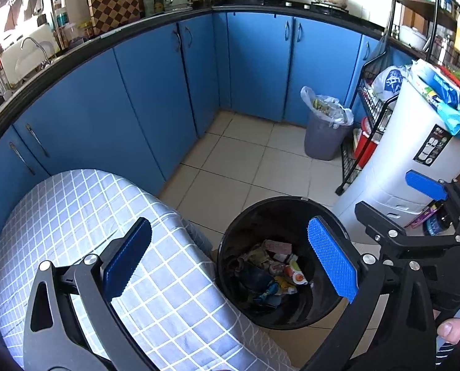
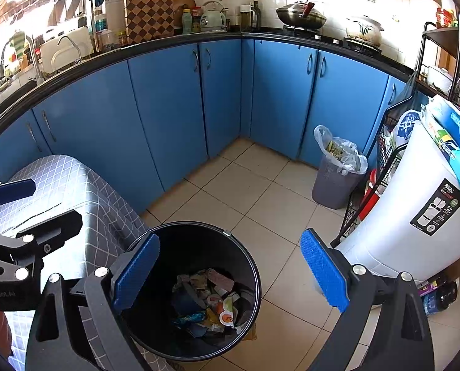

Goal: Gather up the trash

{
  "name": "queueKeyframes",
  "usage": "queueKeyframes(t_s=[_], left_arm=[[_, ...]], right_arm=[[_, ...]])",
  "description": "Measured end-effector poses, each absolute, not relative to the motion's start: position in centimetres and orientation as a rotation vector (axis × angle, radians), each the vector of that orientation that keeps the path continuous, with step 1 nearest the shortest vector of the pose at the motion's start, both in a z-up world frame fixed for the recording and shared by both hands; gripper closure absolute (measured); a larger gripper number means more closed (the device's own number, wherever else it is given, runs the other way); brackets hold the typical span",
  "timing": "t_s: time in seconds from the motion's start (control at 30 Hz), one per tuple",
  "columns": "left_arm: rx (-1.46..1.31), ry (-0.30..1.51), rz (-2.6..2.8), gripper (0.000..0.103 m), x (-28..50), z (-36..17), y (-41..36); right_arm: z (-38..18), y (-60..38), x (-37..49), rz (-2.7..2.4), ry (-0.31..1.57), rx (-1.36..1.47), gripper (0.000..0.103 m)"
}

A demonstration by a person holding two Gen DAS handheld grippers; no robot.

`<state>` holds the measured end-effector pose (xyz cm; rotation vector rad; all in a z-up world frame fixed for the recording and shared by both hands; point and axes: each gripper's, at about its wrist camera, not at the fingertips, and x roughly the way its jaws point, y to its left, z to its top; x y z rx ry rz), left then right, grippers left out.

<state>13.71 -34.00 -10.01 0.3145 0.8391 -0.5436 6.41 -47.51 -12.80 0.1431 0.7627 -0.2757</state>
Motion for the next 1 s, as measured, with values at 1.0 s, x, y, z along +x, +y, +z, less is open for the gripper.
queueKeyframes(t_s=[1.0], left_arm=[[0.313, 0.854, -0.552, 0.003, 13.63, -9.97, -34.06]], right_arm=[[-13.08, -47.76, 6.09, -0.278, 0.766, 0.152, 0.013]])
